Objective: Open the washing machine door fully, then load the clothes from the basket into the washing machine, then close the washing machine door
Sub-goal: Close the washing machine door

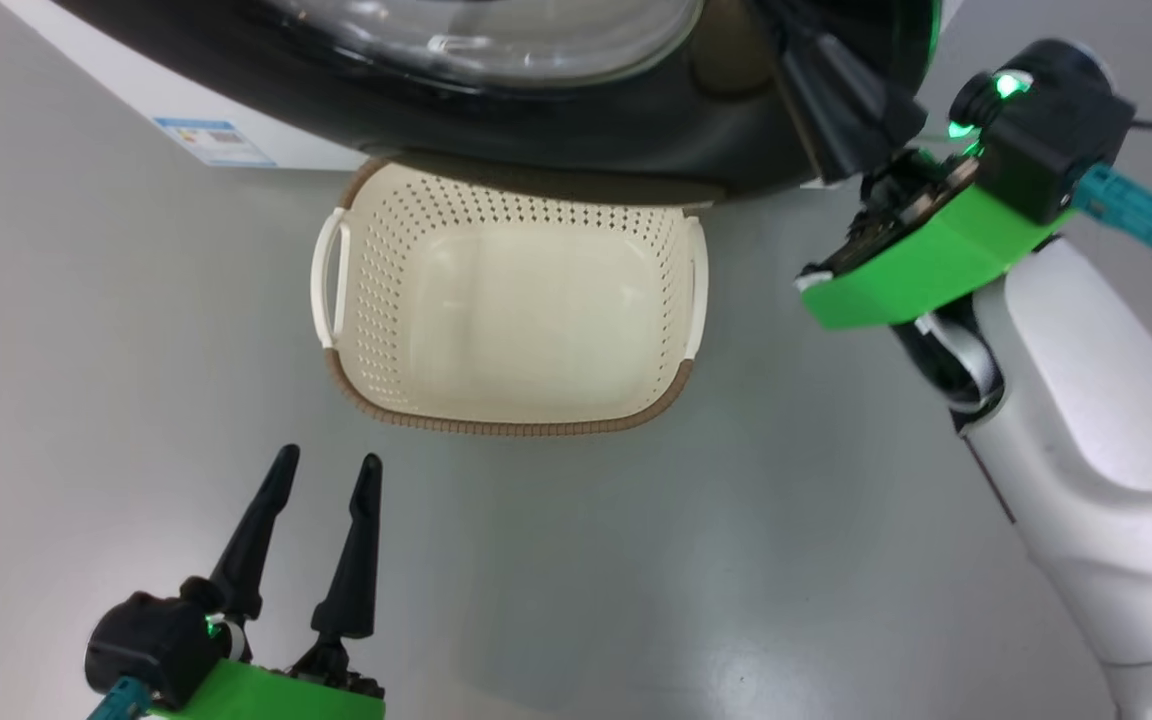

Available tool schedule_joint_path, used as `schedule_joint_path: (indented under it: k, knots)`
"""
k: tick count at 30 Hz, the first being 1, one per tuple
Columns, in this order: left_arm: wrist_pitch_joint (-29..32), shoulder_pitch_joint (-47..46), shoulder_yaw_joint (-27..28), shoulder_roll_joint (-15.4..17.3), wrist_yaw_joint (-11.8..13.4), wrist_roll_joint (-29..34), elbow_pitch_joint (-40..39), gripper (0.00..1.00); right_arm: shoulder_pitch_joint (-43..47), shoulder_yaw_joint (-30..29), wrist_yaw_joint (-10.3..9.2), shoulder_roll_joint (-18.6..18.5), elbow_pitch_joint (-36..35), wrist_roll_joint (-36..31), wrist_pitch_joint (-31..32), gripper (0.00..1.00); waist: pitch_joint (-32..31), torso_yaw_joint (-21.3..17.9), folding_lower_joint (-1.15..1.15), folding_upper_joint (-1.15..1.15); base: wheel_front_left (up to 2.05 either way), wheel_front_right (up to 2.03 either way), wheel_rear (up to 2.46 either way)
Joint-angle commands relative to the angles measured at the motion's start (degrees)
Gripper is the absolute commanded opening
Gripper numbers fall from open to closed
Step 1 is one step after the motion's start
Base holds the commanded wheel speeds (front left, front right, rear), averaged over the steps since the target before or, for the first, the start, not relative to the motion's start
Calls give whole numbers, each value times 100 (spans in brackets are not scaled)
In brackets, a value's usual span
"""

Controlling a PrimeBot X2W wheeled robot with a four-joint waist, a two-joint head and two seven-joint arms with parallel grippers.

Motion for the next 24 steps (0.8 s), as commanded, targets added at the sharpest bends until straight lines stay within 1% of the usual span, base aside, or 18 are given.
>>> schedule_joint_path:
  k: [1,14,18,24]
  knots:
    - [-37,-118,139,66,-14,50,-154,100,-92,-49,2,44,-66,-37,-26,0,98,94,0,0,0,0,0]
    - [-37,-285,-88,-31,-14,29,-263,100,-966,-496,2,-257,589,-81,-26,0,401,469,0,0,0,0,0]
    - [-37,-282,-106,-44,-14,32,-268,100,-1196,-615,2,-327,785,-145,-26,0,409,533,0,0,0,0,0]
    - [-37,-285,-66,-58,-14,32,-249,100,-1277,-739,2,-361,883,-197,-26,0,356,549,0,0,0,0,0]
